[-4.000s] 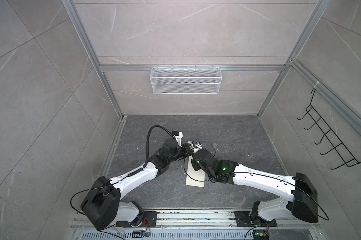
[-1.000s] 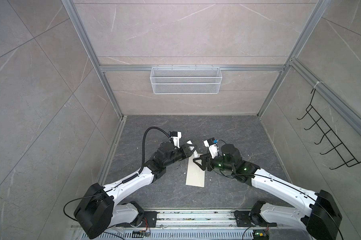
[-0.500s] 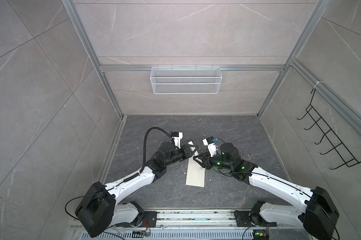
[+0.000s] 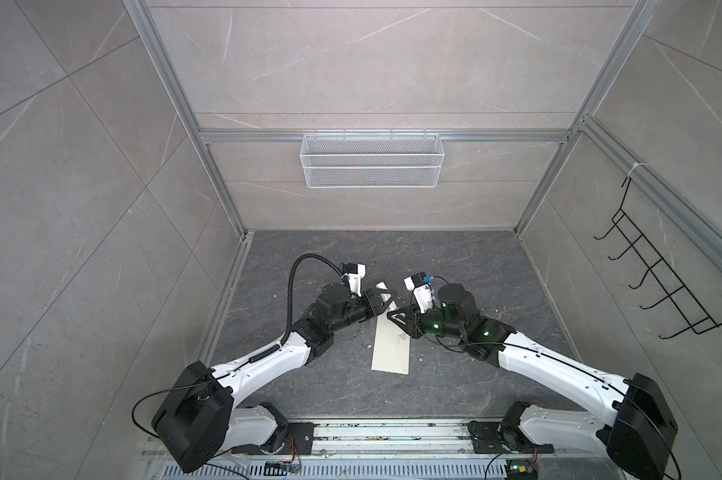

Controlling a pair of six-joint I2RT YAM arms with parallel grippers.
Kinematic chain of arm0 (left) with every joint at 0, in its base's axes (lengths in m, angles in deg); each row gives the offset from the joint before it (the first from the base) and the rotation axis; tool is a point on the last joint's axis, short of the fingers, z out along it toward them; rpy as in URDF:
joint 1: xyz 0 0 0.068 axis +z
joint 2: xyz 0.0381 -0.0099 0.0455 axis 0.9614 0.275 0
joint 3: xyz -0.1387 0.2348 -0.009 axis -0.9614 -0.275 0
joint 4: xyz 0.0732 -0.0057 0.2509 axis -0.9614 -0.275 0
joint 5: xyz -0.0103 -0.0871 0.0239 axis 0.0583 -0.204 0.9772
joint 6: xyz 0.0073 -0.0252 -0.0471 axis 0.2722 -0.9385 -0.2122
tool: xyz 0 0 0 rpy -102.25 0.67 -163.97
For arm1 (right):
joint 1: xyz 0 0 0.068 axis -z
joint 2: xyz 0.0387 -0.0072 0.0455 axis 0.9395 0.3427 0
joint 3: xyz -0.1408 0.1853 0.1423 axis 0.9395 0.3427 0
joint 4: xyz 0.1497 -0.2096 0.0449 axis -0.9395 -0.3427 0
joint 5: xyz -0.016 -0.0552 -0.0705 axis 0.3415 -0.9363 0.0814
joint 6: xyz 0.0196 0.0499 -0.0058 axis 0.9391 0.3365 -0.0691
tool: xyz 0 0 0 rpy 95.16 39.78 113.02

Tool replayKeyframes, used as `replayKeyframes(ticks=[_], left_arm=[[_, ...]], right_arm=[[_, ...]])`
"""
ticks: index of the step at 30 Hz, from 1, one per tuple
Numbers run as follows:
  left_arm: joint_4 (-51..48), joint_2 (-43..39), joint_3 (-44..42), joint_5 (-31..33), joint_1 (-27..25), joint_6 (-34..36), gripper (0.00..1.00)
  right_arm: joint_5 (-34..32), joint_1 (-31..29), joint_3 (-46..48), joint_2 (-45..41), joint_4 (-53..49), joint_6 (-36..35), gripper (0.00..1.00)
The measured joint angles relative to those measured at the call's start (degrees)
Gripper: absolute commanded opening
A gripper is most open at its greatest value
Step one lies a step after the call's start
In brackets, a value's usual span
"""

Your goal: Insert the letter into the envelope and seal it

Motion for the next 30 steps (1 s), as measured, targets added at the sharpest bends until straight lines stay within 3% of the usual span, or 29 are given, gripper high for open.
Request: replayKeyframes(ticks=[11, 18, 22, 26, 30], left_arm=[[-0.42, 2.03, 0.48, 0.98, 0.28, 0.24, 0.0], [-0.22, 2.16, 0.48, 1.05, 0.61, -0.09, 0.0], [1.84, 2.16, 0.57, 0.68, 1.75, -1.14, 0.0], [2.47, 2.16, 0.63, 0.66, 1.77, -1.09, 0.0], [1.42, 2.08, 0.63, 0.52, 1.16, 1.4, 0.0]], right_arm=[[-41.86, -16.7, -11.45, 9.09, -15.06, -9.88, 0.0], [-61.57, -23.3, -15.91, 16.39, -18.14, -14.97, 0.0], [-67.17, -24.33, -18.27, 18.75, -17.88, -15.02, 0.0], [-67.69, -24.46, -18.27, 18.71, -17.4, -15.43, 0.19], [-62.29, -23.98, -15.43, 15.41, -16.2, -17.55, 0.5]])
